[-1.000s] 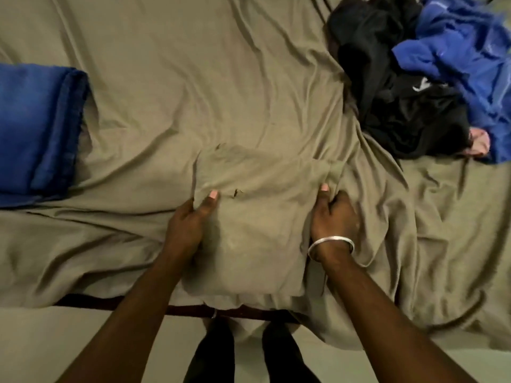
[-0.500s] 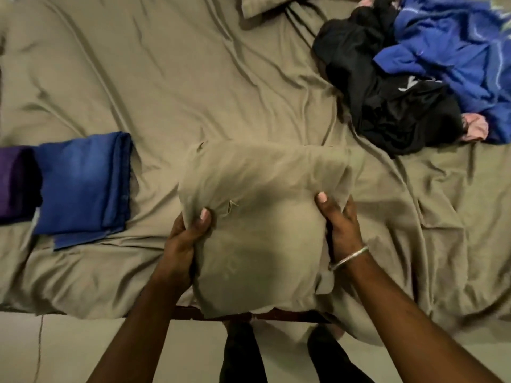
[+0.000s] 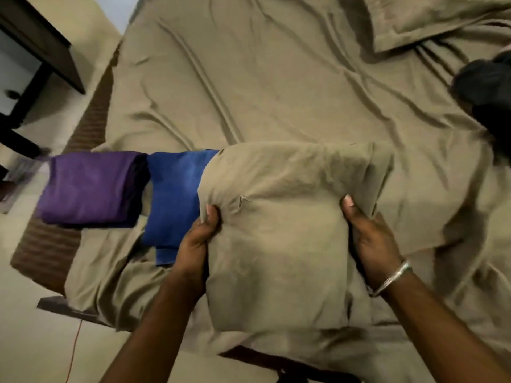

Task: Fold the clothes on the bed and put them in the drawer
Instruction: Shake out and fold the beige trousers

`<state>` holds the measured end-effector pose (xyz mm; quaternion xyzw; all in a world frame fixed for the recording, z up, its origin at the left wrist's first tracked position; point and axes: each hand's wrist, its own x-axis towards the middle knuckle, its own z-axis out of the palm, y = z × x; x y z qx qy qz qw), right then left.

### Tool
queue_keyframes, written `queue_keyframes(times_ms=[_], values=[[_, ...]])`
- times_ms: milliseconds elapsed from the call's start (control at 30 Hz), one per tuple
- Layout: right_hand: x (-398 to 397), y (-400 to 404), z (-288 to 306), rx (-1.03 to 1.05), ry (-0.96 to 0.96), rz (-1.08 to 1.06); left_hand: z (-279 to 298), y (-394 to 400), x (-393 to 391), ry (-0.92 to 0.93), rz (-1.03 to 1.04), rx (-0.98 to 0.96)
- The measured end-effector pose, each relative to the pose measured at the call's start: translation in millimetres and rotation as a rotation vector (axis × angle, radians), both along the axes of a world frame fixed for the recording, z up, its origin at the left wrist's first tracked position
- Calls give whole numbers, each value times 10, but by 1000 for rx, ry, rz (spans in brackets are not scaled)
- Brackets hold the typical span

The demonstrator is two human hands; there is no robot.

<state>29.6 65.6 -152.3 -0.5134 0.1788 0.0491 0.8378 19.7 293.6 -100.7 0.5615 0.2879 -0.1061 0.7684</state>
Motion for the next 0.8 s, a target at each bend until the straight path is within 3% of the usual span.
queue_keyframes(times_ms=[333, 467, 600, 667, 733, 800], values=[[1069, 1983, -333, 19, 60, 140, -124, 1919, 871, 98, 97, 130], [1007, 2189, -699, 45, 169, 113, -530, 2097, 988, 279, -39, 229], [748, 2120, -817, 59, 106, 144, -818, 2140, 979, 252, -8, 235], [638, 2105, -848, -79, 102, 131, -885, 2173, 938, 223, -10, 514], [565, 2134, -861, -282, 98, 110, -903, 2197, 824, 197, -90, 991], [532, 2157, -871, -496, 63, 57, -824, 2127, 678, 9, -219, 1218]])
